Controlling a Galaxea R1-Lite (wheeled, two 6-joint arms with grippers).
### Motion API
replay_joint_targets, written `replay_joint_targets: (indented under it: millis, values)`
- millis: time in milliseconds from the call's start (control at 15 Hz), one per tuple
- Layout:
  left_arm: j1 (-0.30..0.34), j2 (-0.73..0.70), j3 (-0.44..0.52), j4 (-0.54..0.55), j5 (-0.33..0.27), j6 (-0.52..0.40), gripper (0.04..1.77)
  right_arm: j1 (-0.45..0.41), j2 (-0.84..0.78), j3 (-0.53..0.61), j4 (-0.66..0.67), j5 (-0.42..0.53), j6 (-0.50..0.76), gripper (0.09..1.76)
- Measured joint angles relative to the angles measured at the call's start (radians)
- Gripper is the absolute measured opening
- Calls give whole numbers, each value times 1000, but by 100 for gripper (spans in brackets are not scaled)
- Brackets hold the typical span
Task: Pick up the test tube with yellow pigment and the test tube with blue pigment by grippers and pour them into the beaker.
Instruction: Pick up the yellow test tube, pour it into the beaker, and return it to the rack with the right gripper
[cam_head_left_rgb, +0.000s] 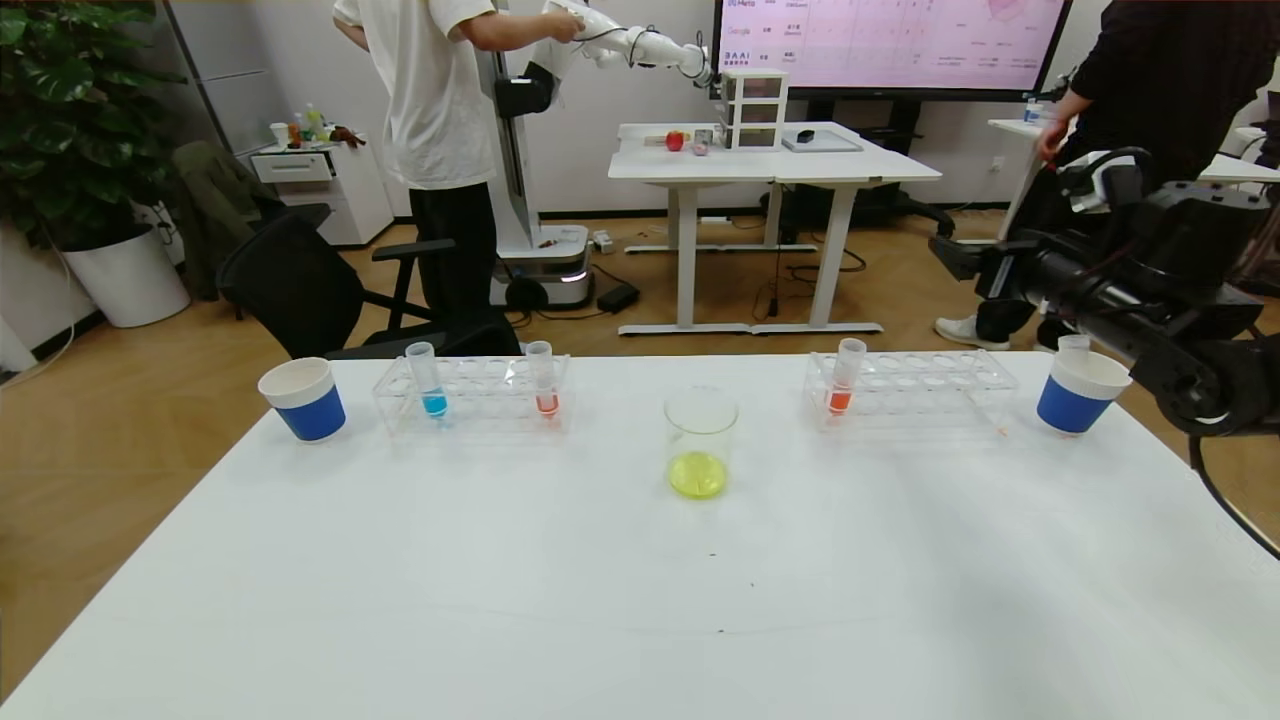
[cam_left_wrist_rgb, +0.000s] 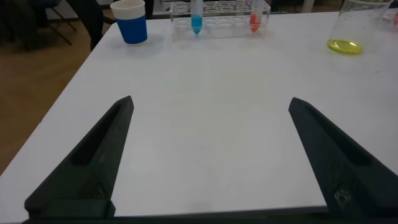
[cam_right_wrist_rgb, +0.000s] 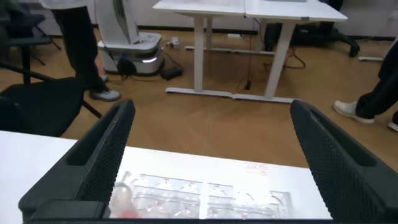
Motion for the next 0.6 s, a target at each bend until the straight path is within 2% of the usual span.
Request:
replay_joint_targets:
  millis: [267, 600]
  values:
    - [0, 0, 0, 0, 0, 0, 174, 71, -180, 136, 0, -6, 0, 174]
    - [0, 0, 0, 0, 0, 0, 174, 77, -508, 319, 0, -8, -1, 174]
